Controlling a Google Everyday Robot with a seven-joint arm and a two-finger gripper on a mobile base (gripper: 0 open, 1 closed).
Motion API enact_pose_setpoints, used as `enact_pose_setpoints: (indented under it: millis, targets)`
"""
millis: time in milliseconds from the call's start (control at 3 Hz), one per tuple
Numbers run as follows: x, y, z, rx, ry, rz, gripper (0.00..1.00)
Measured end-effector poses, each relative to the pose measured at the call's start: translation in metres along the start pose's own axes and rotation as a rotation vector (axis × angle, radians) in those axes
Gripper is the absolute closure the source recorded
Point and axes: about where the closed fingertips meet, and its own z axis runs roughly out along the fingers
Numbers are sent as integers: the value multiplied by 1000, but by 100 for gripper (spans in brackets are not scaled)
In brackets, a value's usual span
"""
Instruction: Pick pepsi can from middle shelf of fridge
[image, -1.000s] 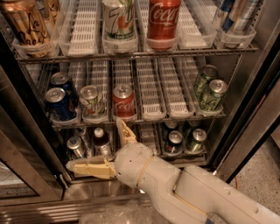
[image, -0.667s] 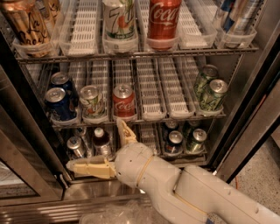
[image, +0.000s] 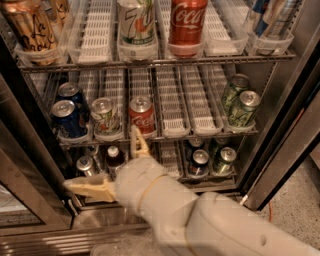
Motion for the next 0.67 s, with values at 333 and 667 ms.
enact_pose_setpoints:
  millis: [333,667]
  targets:
    - [-1,-9,2,66,30,-33,0]
    - [0,-7,8,96,24,0,0]
